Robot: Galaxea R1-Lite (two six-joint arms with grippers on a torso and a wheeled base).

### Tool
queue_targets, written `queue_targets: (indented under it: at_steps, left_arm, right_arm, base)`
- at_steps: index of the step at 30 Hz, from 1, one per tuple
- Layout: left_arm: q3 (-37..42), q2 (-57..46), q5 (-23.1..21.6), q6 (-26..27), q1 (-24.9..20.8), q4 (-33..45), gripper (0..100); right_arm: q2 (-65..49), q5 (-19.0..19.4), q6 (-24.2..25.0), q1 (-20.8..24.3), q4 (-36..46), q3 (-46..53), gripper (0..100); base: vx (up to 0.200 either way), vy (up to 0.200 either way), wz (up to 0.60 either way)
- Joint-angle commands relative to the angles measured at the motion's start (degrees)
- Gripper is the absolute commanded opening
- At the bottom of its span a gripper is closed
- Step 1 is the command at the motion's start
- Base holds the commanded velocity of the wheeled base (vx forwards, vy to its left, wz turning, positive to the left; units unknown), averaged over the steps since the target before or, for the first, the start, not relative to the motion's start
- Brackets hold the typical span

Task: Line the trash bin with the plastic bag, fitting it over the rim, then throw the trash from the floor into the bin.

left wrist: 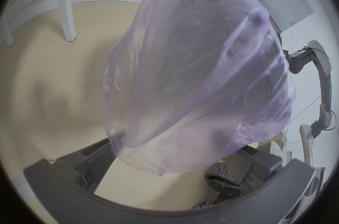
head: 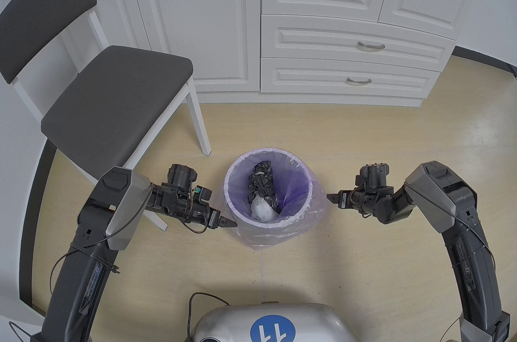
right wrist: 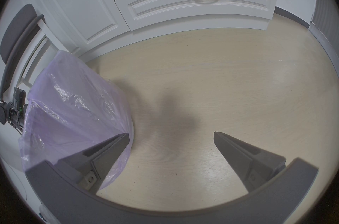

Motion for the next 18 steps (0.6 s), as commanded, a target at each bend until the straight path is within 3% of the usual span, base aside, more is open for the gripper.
queue_targets:
  at_steps: [1,6,7,9,15,16,18]
  left_arm:
    - [0.0,-0.6,0.0,1.3,0.0,0.9,100]
    - [0.0,-2.5,-0.2,6.6,0.2,3.9,100]
    - [1.4,-3.9,-0.3,10.3,0.8,5.3,100]
    - [4.2,-5.7,-0.3,12.6,1.2,5.4,100]
    - [13.4,-11.7,-0.4,13.9,2.1,3.0,100]
    - [19.2,-14.7,-0.5,13.9,2.4,-0.1,100]
    - [23.5,-15.9,-0.4,13.7,2.5,-3.9,100]
  right_arm:
    - [-0.2,0.0,-0.6,-0.1,0.0,0.4,100]
    - [-0.8,0.1,-1.0,-0.2,0.0,1.6,100]
    - [-1.4,0.1,-1.1,-0.2,0.0,2.4,100]
    - [-2.0,0.3,-1.1,-0.2,0.0,3.1,100]
    - [-2.8,1.1,-1.2,-0.2,0.0,4.4,100]
    - [-2.8,1.1,-1.5,-0.2,0.1,4.5,100]
    - [-2.8,1.1,-1.9,-0.2,0.0,4.5,100]
  base:
    - [0.0,0.0,0.0]
    - [0.0,0.0,0.0]
    - [0.0,0.0,0.0]
    - [0.0,0.0,0.0]
    - [0.0,0.0,0.0]
    - [0.0,0.0,0.0]
    - [0.0,0.0,0.0]
